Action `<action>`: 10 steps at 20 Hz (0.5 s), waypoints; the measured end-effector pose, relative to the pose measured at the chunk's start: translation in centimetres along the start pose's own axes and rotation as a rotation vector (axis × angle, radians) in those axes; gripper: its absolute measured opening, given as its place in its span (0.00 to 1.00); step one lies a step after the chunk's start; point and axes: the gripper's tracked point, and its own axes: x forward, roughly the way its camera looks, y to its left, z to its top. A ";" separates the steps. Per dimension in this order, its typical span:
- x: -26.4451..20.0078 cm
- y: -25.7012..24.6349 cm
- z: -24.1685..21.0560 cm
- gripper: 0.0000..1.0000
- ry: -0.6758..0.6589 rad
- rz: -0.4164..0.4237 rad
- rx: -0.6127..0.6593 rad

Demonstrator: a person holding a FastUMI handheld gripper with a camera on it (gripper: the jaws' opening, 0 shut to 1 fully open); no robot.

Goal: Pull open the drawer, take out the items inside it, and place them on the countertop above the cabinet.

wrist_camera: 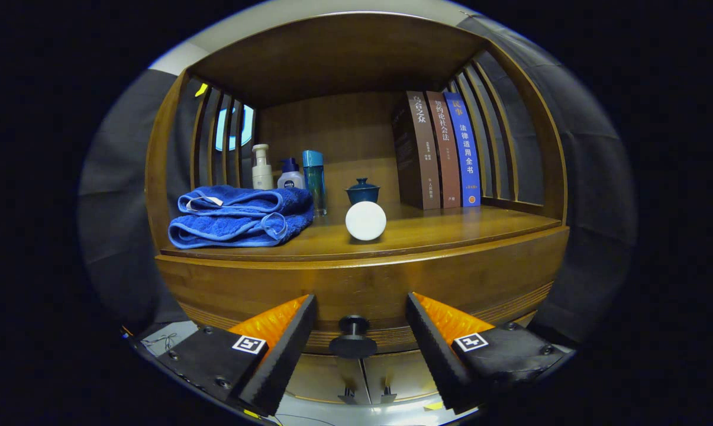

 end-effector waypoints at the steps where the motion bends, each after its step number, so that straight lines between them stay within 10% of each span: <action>1: -0.7 0.1 0.4 1.00 -0.004 0.001 -0.005; 10: -6.8 -1.3 6.6 1.00 -0.064 0.024 0.058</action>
